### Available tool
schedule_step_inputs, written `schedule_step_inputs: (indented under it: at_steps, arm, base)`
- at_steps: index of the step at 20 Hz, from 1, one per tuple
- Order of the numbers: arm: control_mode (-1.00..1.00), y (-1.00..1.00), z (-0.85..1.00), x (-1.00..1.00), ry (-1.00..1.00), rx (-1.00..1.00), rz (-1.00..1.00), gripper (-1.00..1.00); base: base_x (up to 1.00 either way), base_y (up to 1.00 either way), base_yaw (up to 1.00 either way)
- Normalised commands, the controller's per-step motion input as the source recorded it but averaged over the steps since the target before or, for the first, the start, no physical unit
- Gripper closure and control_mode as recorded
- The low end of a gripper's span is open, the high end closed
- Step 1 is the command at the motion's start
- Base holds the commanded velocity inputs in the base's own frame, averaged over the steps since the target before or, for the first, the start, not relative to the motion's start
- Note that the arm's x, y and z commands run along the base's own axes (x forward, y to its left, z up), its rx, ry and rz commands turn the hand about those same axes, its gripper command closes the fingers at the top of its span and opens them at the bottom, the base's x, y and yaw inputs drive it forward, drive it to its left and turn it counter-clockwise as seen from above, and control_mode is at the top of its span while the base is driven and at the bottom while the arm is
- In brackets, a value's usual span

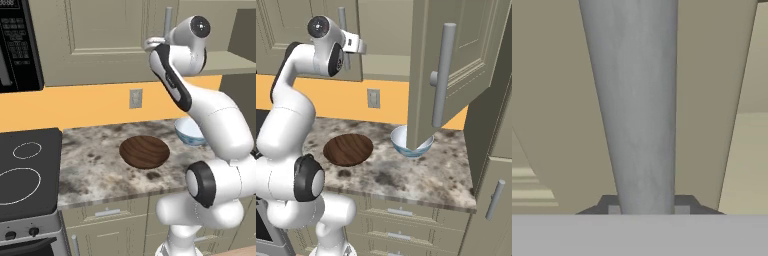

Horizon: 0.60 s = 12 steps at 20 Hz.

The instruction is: Open the cabinet. Pick the bowls from the counter and place them in the cabinet. Then close the cabinet.

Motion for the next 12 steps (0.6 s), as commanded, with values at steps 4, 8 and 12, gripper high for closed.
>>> schedule_step_inputs:
  at_steps: [4,8,12]
  arm:
    - [-1.00,0.00,0.00,-0.77,-0.03,0.00,0.00,1.00]
    - [-1.00,0.00,0.00,-0.84,0.00,0.00,0.00,1.00]
    - [-1.00,0.00,0.00,-0.85,0.00,0.00,0.00,1.00]
  base:
    - [0.00,0.00,0.00]
    - [0.00,0.00,0.00]
    - [0.00,0.00,0.00]
